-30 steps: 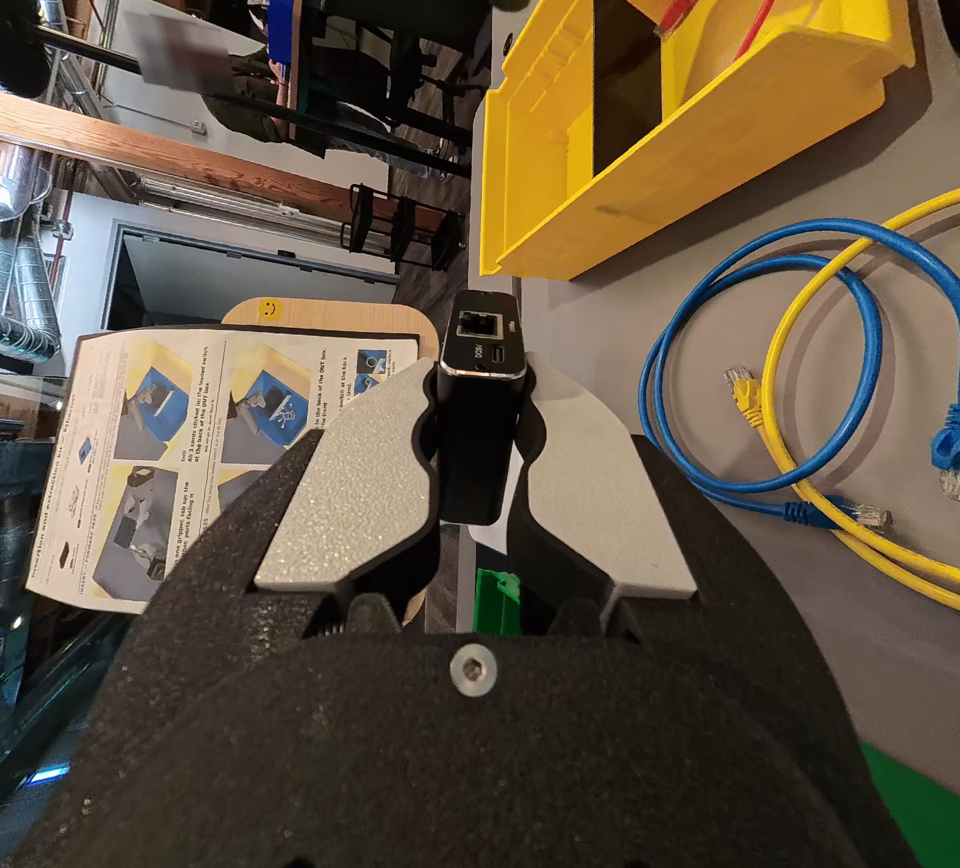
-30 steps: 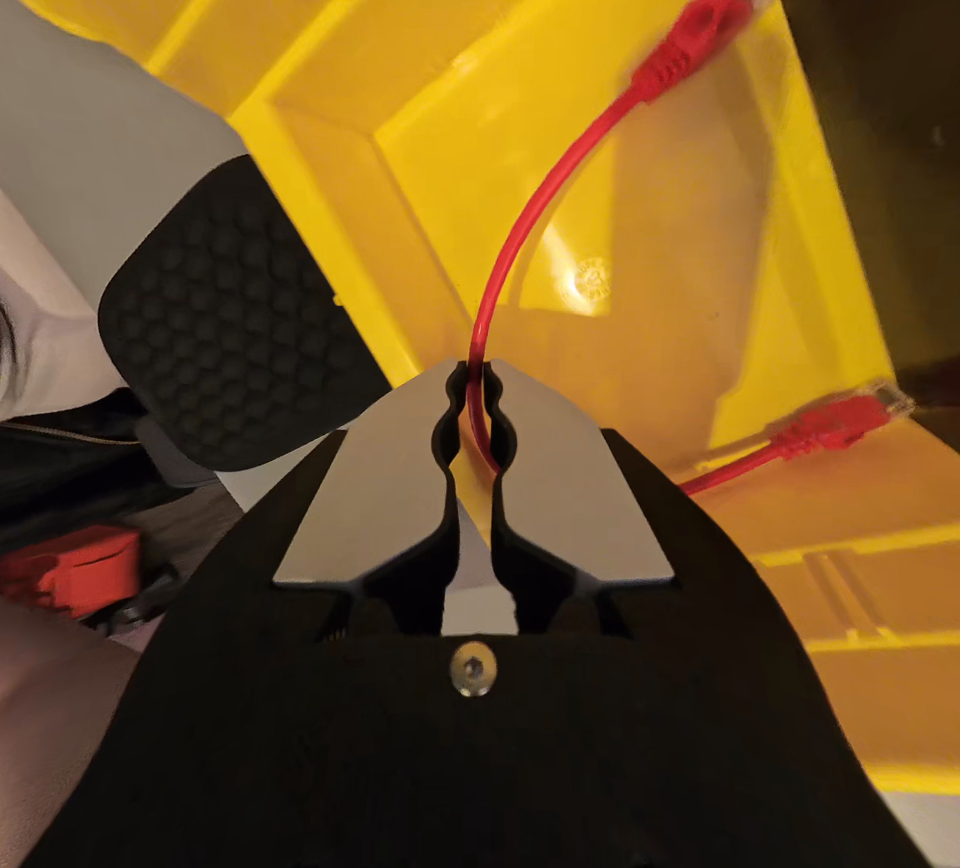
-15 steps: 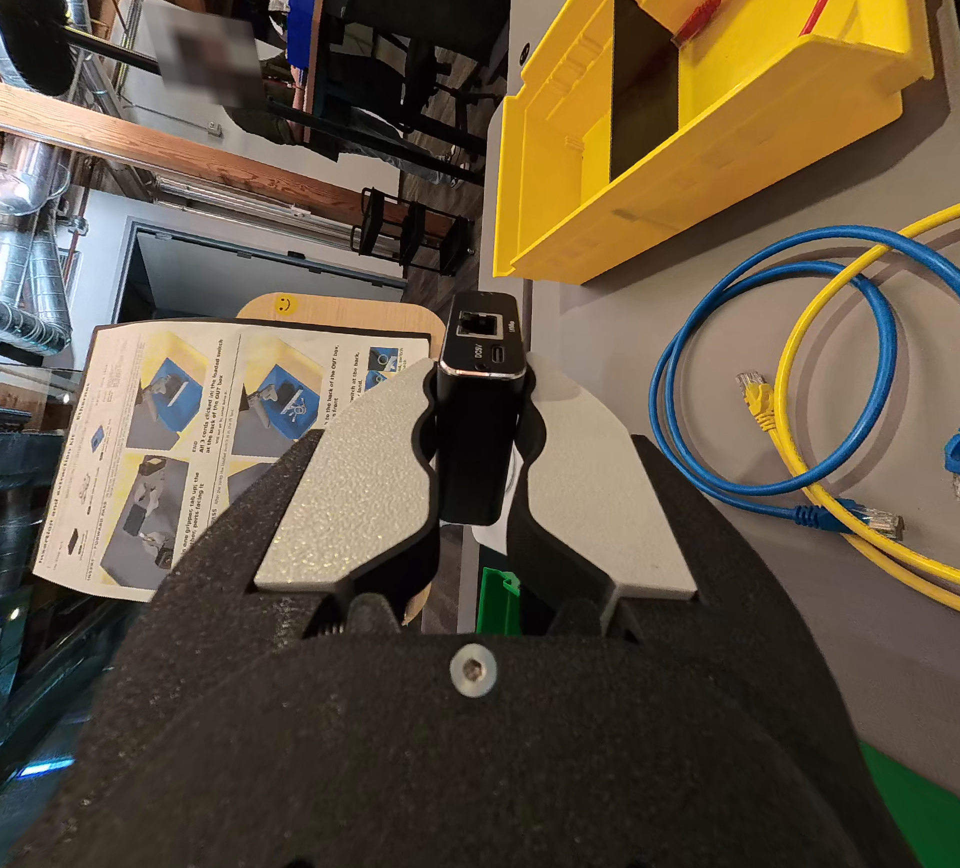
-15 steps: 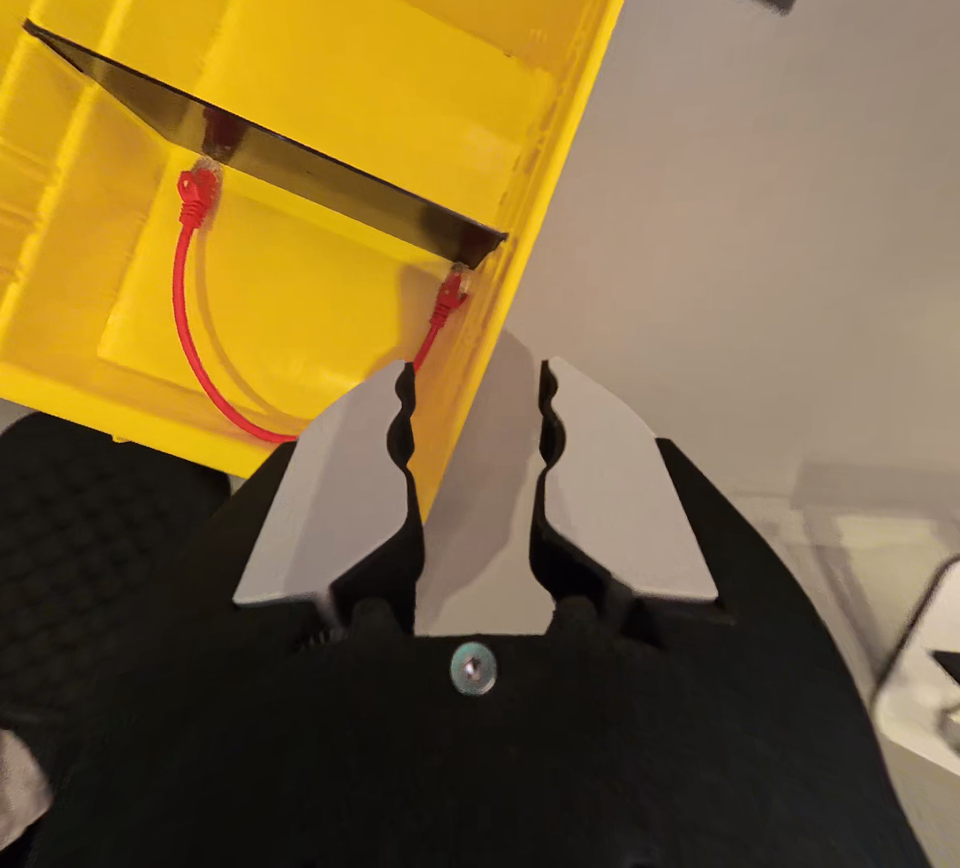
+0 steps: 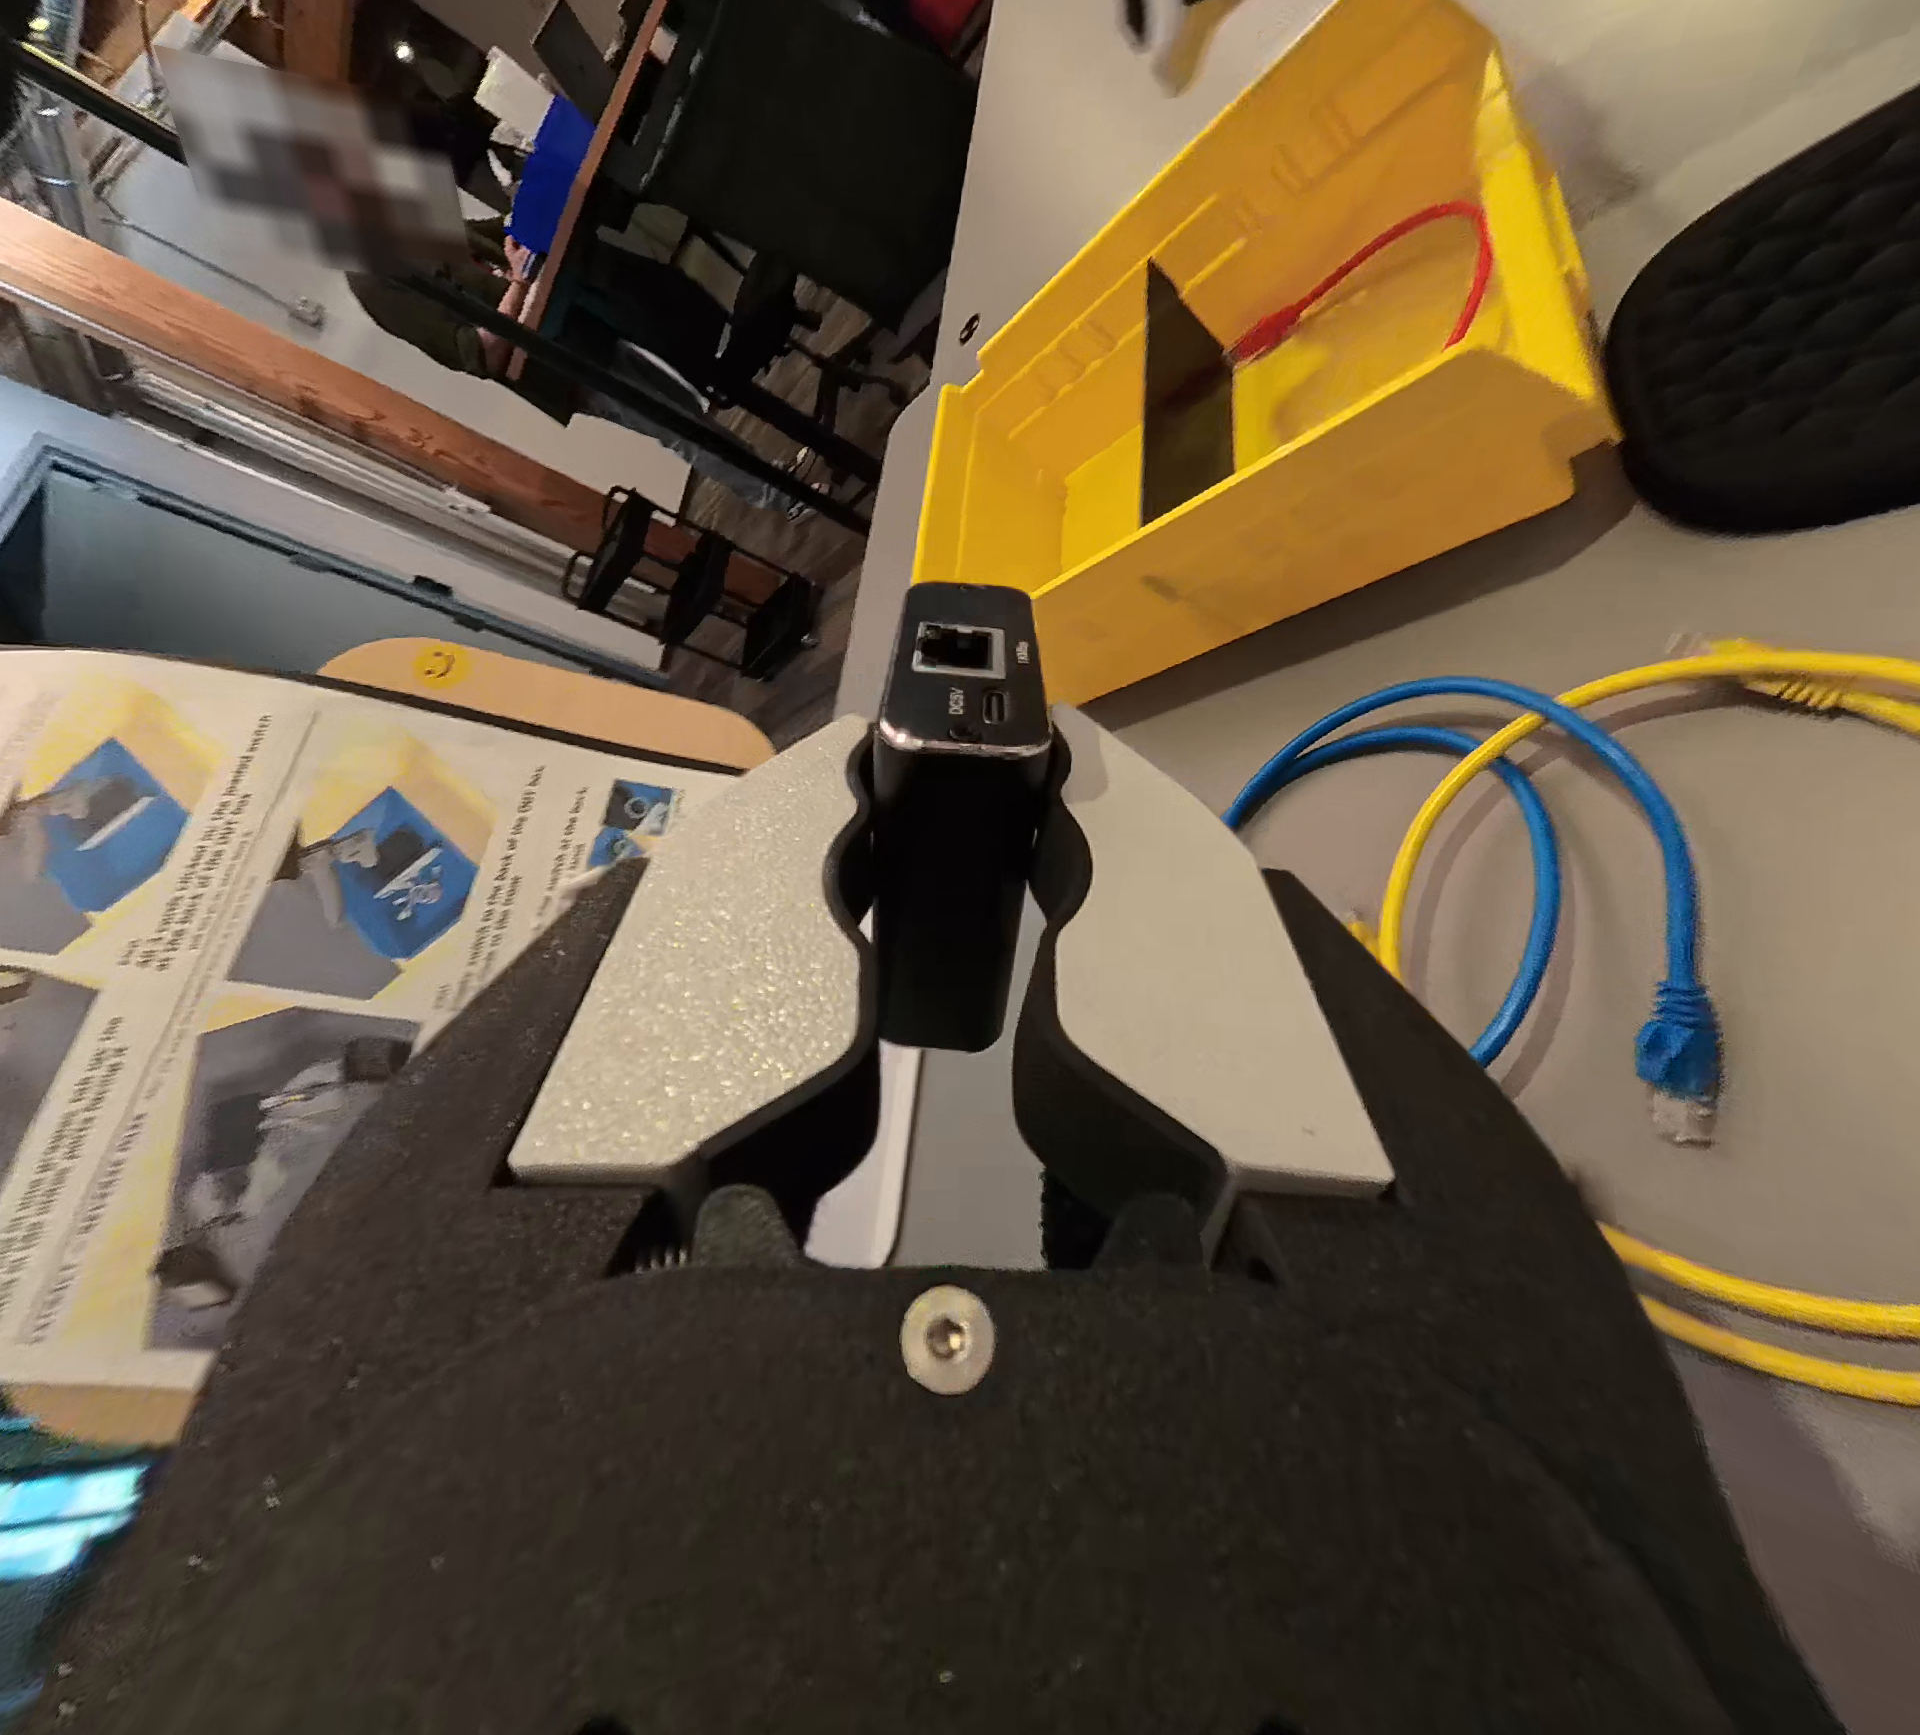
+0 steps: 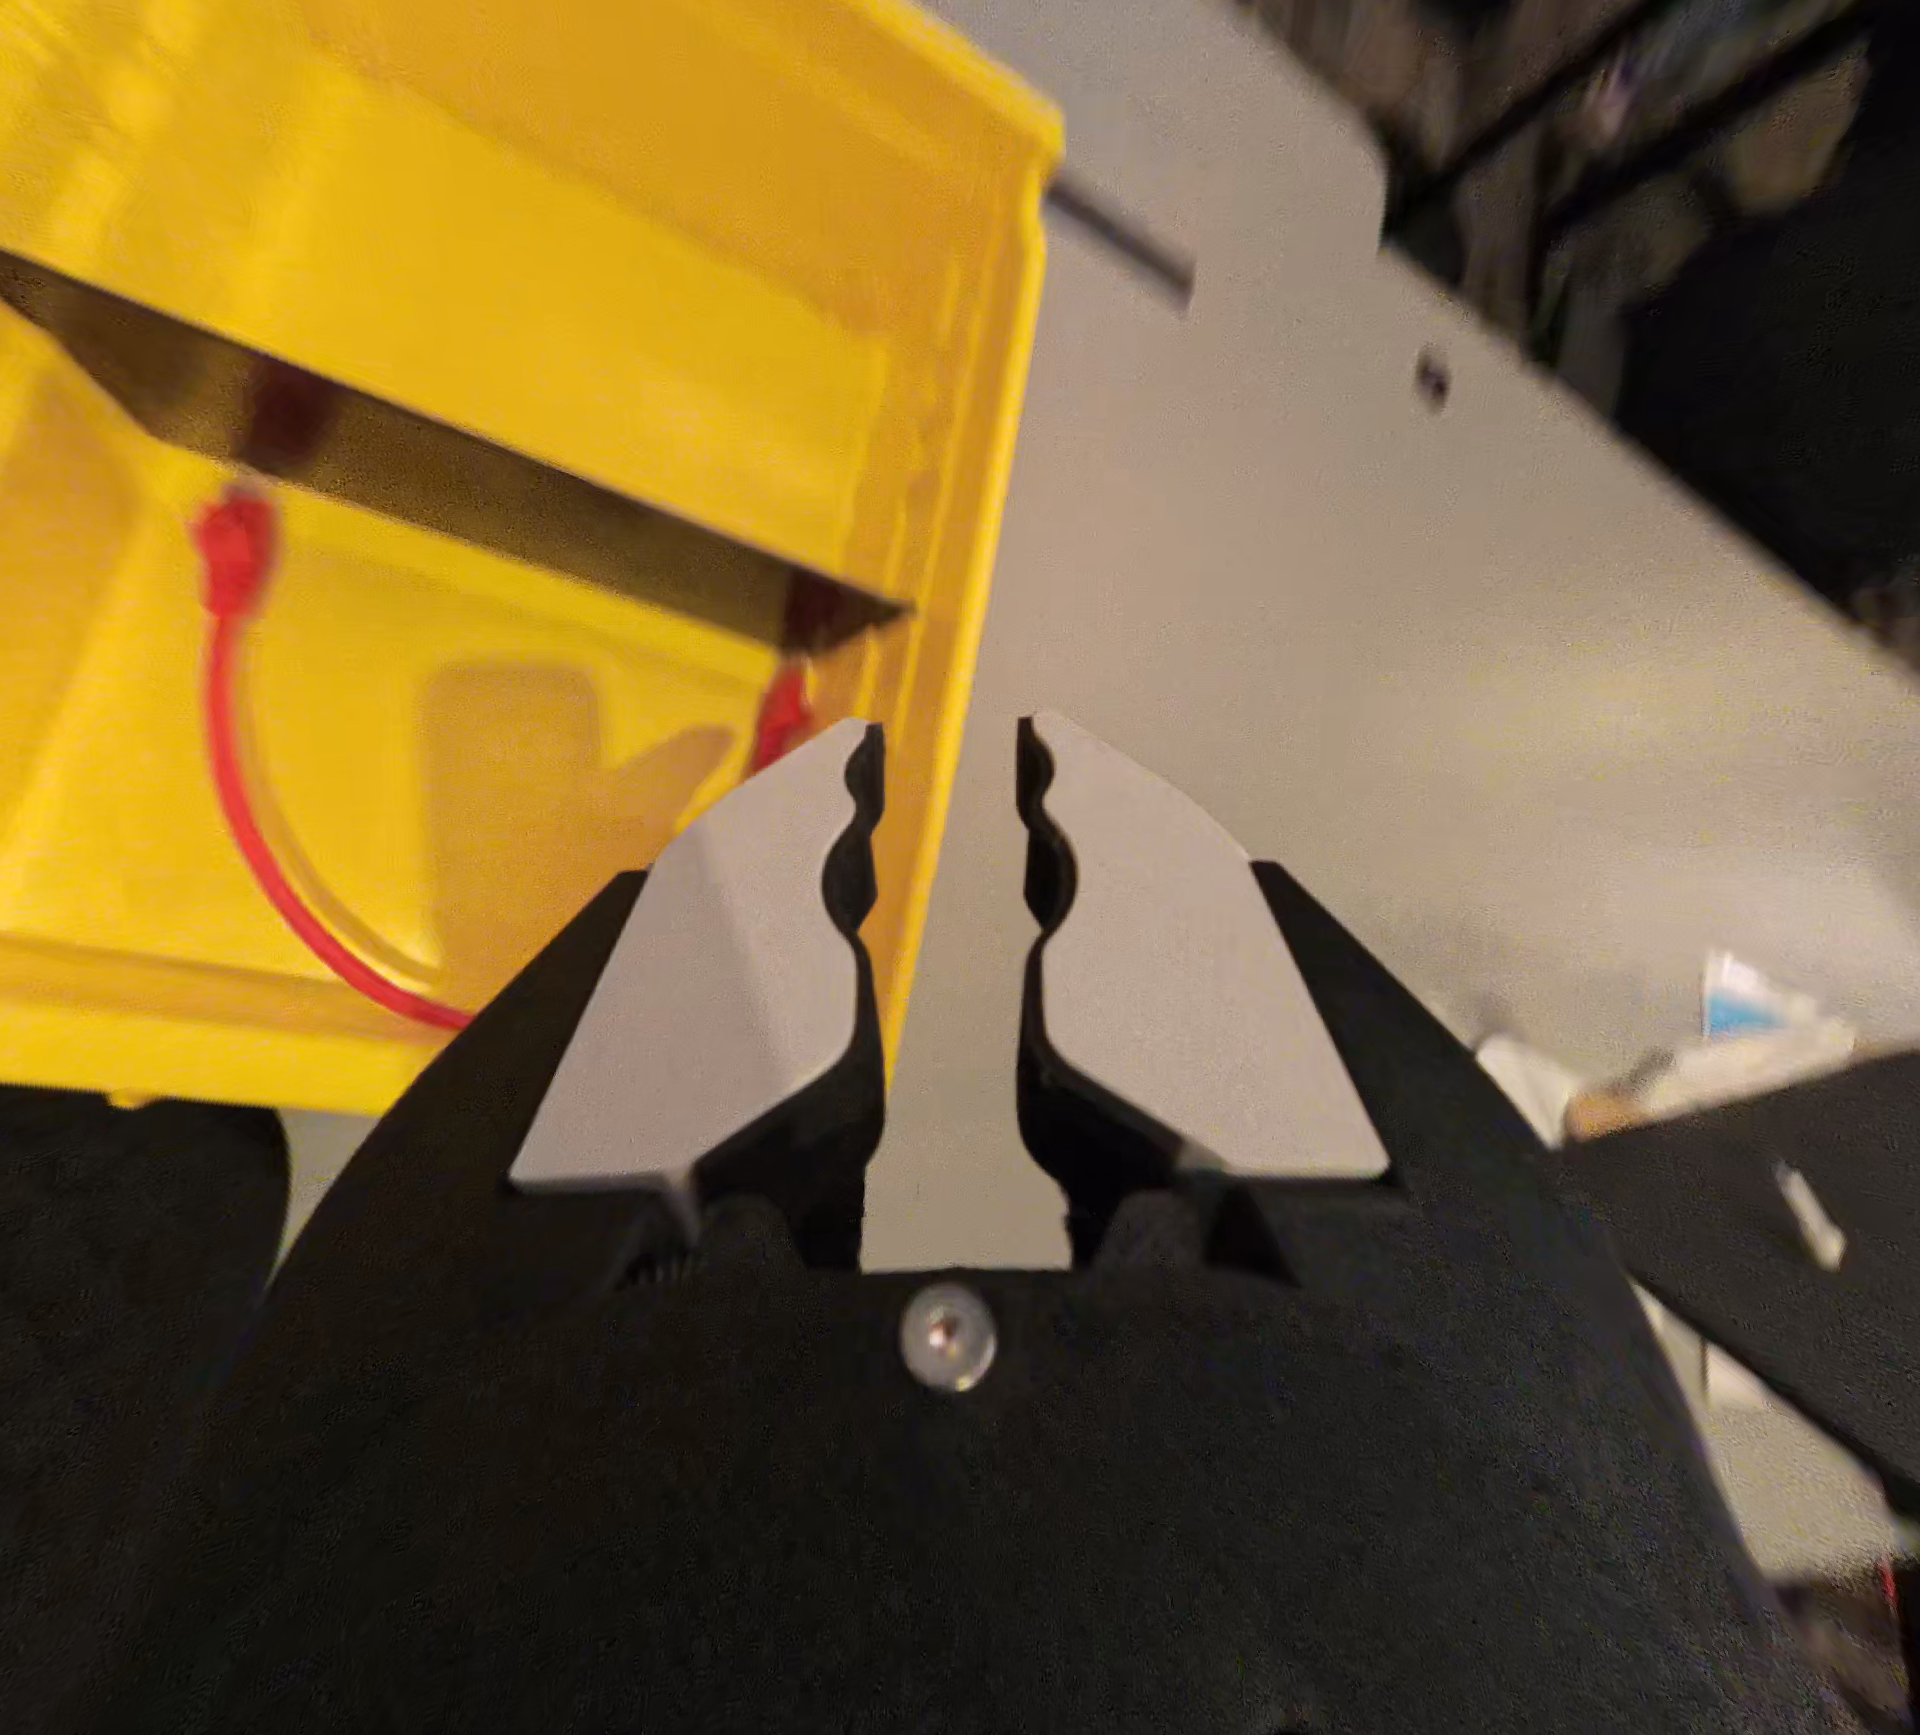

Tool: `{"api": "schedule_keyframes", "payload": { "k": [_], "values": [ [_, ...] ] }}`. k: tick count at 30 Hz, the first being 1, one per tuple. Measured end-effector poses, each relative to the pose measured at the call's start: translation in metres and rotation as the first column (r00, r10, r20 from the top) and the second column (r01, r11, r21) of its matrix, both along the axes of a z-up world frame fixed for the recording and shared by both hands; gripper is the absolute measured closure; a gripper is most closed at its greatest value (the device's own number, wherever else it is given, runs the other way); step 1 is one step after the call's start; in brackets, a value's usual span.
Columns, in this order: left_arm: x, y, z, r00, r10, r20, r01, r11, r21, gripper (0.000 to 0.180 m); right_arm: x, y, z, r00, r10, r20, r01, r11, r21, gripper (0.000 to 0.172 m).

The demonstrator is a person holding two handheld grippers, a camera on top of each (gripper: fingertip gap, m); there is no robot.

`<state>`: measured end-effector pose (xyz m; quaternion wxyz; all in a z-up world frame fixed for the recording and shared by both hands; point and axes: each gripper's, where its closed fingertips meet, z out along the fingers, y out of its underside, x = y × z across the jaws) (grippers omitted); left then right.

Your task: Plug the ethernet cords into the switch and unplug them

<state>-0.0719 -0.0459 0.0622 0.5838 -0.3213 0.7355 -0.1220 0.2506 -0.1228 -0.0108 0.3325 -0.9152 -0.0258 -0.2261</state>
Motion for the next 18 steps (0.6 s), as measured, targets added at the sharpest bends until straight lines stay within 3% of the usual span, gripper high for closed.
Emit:
{"api": "schedule_keyframes", "payload": {
  "k": [1, 2, 3, 5, 6, 8, 9, 11, 18],
  "values": [
    [0.001, -0.002, -0.001, 1.0, -0.016, -0.002, 0.016, 0.999, -0.029, 0.155, -0.032, 0.018, 0.026, 0.989, 0.141, 0.046, -0.146, 0.981, 0.127, 0.14],
    [0.002, -0.003, -0.002, 1.0, -0.027, -0.005, 0.027, 0.998, -0.053, 0.155, -0.076, 0.033, 0.049, 0.946, 0.313, 0.081, -0.323, 0.915, 0.241, 0.133],
    [0.002, -0.004, -0.003, 0.999, -0.036, -0.008, 0.035, 0.997, -0.071, 0.155, -0.129, 0.041, 0.067, 0.862, 0.495, 0.112, -0.503, 0.805, 0.315, 0.133],
    [0.003, -0.006, -0.004, 0.998, -0.055, -0.009, 0.054, 0.994, -0.097, 0.155, -0.226, 0.038, 0.086, 0.608, 0.764, 0.217, -0.78, 0.522, 0.345, 0.135],
    [0.003, -0.008, -0.005, 0.998, -0.063, -0.01, 0.062, 0.993, -0.104, 0.155, -0.258, 0.035, 0.09, 0.505, 0.814, 0.288, -0.852, 0.416, 0.317, 0.141],
    [0.001, -0.011, -0.004, 0.996, -0.087, -0.01, 0.085, 0.989, -0.122, 0.155, -0.293, 0.04, 0.094, 0.39, 0.817, 0.425, -0.919, 0.314, 0.239, 0.144],
    [0.0, -0.012, -0.003, 0.996, -0.092, -0.006, 0.09, 0.988, -0.129, 0.155, -0.306, 0.041, 0.091, 0.335, 0.84, 0.427, -0.94, 0.27, 0.208, 0.144],
    [-0.001, -0.011, -0.002, 0.996, -0.09, -0.005, 0.089, 0.988, -0.126, 0.155, -0.324, 0.044, 0.087, 0.281, 0.879, 0.385, -0.955, 0.216, 0.204, 0.139],
    [-0.001, -0.017, -0.006, 0.993, -0.112, -0.032, 0.108, 0.988, -0.107, 0.155, -0.332, 0.059, 0.07, 0.242, 0.894, 0.378, -0.97, 0.221, 0.098, 0.145]
  ]
}}
